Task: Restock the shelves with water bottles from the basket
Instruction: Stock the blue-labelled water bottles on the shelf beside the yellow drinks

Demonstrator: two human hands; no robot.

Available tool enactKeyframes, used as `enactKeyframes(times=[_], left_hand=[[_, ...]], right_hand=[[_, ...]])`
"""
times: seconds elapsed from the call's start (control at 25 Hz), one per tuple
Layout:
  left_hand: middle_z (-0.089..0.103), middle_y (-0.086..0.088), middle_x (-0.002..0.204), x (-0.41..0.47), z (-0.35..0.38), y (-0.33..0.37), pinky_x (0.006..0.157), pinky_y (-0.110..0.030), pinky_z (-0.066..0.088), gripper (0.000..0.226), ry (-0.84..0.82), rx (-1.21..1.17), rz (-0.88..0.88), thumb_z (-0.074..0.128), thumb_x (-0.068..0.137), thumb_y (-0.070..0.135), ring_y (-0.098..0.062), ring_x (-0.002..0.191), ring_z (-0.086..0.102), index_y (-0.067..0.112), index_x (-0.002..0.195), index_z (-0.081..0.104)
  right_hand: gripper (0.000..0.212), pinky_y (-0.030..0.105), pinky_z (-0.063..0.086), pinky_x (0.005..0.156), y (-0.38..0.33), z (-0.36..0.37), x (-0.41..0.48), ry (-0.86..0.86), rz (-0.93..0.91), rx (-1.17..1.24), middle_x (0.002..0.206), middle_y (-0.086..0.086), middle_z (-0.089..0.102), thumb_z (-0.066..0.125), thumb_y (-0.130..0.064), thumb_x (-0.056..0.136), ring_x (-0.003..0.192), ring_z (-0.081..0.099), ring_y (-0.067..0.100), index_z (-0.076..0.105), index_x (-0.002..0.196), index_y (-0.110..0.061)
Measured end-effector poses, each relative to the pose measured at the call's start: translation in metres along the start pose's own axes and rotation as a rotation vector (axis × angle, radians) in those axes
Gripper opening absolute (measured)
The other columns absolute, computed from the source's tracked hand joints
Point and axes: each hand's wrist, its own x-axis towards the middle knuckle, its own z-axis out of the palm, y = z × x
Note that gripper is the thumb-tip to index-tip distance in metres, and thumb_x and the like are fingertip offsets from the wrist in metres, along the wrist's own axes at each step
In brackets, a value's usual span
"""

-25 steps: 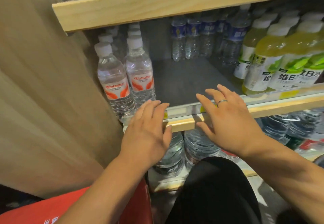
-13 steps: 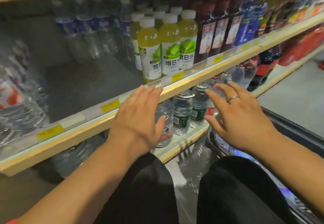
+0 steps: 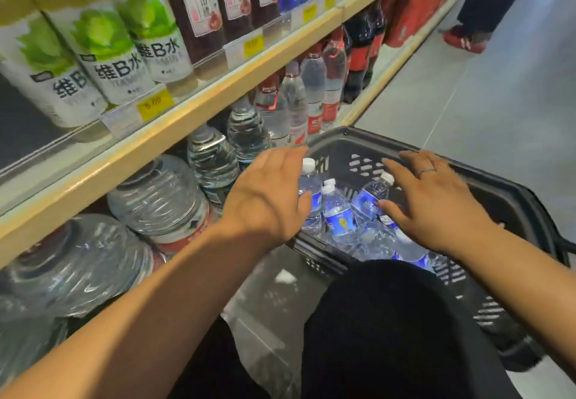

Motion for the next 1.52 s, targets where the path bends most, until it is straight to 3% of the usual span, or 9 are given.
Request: enactKeyframes(times=[0.24,0.4,0.6,0.8,0.96,1.08,1.28,1.44,1.52], left_hand=[[0.028,-0.006,0.152,0.045,0.07,-0.008,0.118,-0.031,0.015,0.08,-0.132,0.004,-0.037,0.064,0.083,0.034,-0.023,0.142,0.02,0.014,0.149,0.024],[0.022,0.0,0.155,0.07,0.097,-0.022,0.118,-0.033,0.018,0.095,-0.259,-0.053,-0.146,0.071,0.08,0.036,-0.019,0.145,0.012,0.021,0.152,0.011],[0.031,0.001,0.153,0.093,0.123,-0.034,0.118,-0.035,0.017,0.092,-0.251,-0.032,-0.23,0.073,0.079,0.036,-0.018,0.144,0.014,0.026,0.151,0.017],[0.048,0.001,0.138,0.093,0.134,-0.033,0.106,-0.033,0.019,0.086,-0.136,-0.018,-0.183,0.075,0.075,0.046,-0.018,0.134,0.031,0.03,0.146,0.03],[0.052,0.002,0.133,0.091,0.138,-0.029,0.109,-0.033,0.019,0.101,-0.174,-0.036,-0.115,0.08,0.07,0.042,-0.017,0.13,0.042,0.027,0.15,0.02],[0.055,0.001,0.131,0.086,0.146,-0.022,0.115,-0.035,0.01,0.109,-0.206,0.015,-0.093,0.08,0.07,0.04,-0.017,0.125,0.051,0.03,0.151,0.007],[0.054,0.002,0.134,0.085,0.15,-0.02,0.116,-0.033,0.006,0.098,-0.139,-0.057,-0.114,0.078,0.073,0.038,-0.015,0.116,0.057,0.034,0.148,0.014],[0.06,0.004,0.118,0.084,0.149,-0.022,0.106,-0.04,0.037,0.092,-0.053,-0.305,-0.215,0.087,0.061,0.033,-0.022,0.112,0.053,0.029,0.139,0.038],[0.059,0.004,0.12,0.086,0.144,-0.021,0.101,-0.041,0.044,0.084,-0.001,-0.518,-0.318,0.088,0.06,0.029,-0.02,0.113,0.055,0.027,0.133,0.045]], right_hand=[[0.073,0.043,0.022,0.115,0.006,0.06,0.015,-0.211,0.034,0.014,0.155,0.004,0.027,0.05,-0.058,0.087,0.141,0.025,0.026,0.025,0.149,-0.029],[0.072,0.042,0.028,0.11,0.0,0.092,0.039,-0.37,-0.006,0.038,0.153,0.003,0.025,0.045,-0.06,0.089,0.137,0.029,0.026,0.02,0.149,-0.028],[0.079,0.041,0.052,0.077,-0.013,0.132,0.043,-0.498,0.07,0.183,0.121,0.01,0.054,0.054,-0.061,0.083,0.102,0.061,0.033,0.024,0.142,-0.018],[0.095,0.03,0.036,0.067,-0.014,0.151,0.039,-0.473,0.172,0.319,0.101,0.004,0.067,0.064,-0.061,0.077,0.097,0.064,0.029,0.017,0.147,-0.018],[0.077,0.029,0.032,0.062,-0.009,0.156,0.034,-0.464,0.267,0.485,0.075,-0.008,0.052,0.071,-0.054,0.074,0.076,0.052,0.02,0.035,0.134,-0.021],[0.062,0.026,0.033,0.052,-0.004,0.163,0.034,-0.452,0.315,0.595,0.069,-0.006,0.053,0.076,-0.053,0.07,0.07,0.054,0.02,0.045,0.112,-0.019],[0.053,0.023,0.045,0.063,0.002,0.167,0.033,-0.401,0.348,0.756,0.077,-0.011,0.065,0.079,-0.05,0.066,0.073,0.061,0.008,0.049,0.103,-0.028],[0.053,0.026,0.049,0.078,0.004,0.164,0.033,-0.343,0.372,1.034,0.091,-0.019,0.069,0.08,-0.045,0.067,0.084,0.065,-0.002,0.051,0.111,-0.04],[0.056,0.028,0.051,0.085,0.003,0.161,0.036,-0.33,0.35,1.202,0.098,-0.018,0.07,0.081,-0.04,0.069,0.09,0.066,-0.002,0.052,0.116,-0.038]])
